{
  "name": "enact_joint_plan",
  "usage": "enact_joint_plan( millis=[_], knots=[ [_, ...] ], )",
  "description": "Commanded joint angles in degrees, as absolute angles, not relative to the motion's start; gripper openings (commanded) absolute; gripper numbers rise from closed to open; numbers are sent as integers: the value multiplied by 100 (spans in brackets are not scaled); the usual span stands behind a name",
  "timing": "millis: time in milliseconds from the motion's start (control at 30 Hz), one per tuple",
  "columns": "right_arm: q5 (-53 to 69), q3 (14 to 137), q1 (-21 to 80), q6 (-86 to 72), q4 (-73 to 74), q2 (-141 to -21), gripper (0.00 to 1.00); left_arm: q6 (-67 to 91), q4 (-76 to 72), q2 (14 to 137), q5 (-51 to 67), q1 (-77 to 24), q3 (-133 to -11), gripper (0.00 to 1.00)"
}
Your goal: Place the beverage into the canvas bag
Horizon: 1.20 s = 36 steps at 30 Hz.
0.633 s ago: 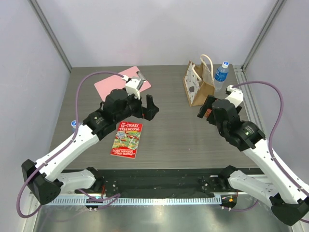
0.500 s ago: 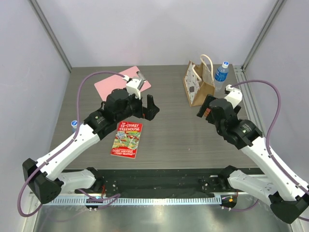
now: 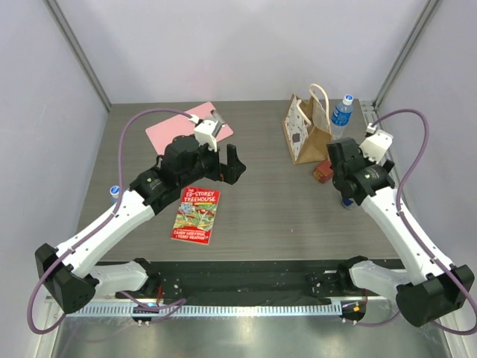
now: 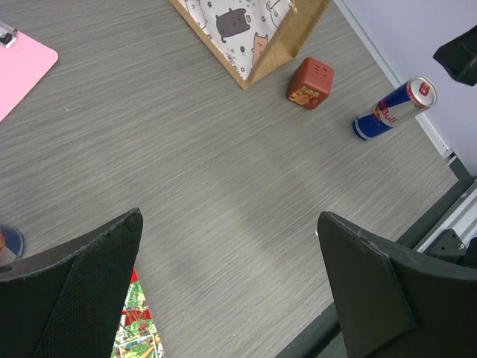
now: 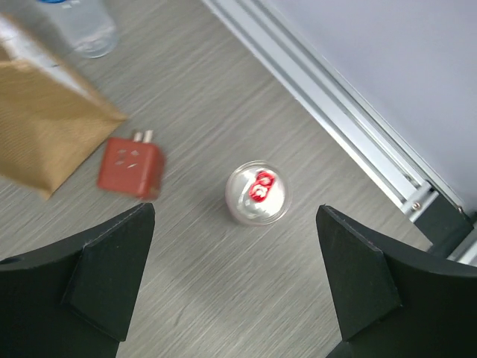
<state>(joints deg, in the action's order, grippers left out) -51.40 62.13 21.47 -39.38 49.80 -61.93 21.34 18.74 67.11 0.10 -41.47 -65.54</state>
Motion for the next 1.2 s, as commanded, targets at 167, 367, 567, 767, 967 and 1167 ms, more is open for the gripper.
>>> enact_joint_plan(
  millis=[167,367,567,767,967,1167],
  knots=[
    [-4211,5634,1029,-3841,4466,-6477,89,2267,1828,6732,-18,-4131,-6785,100],
    [-4131,5388,809,-3762,4176,-6557,84,2285,1828,6741,-18,-4131,-6785,100],
    [-3929,5124,624,-3560,3771,-6627,81,2285,1828,6750,-18,-4131,-6785,100],
    [-3963,5106,554,-3516,3569,-6847,70,2294,1828,6776,-18,-4131,-6794,100],
    [-3886,5133,545,-3340,3445,-6733,42,2294,1837,6785,-18,-4122,-6803,100],
    [-3052,5238,571,-2761,3235,-6320,18,2320,1837,6803,-18,-4131,-6803,100]
  ],
)
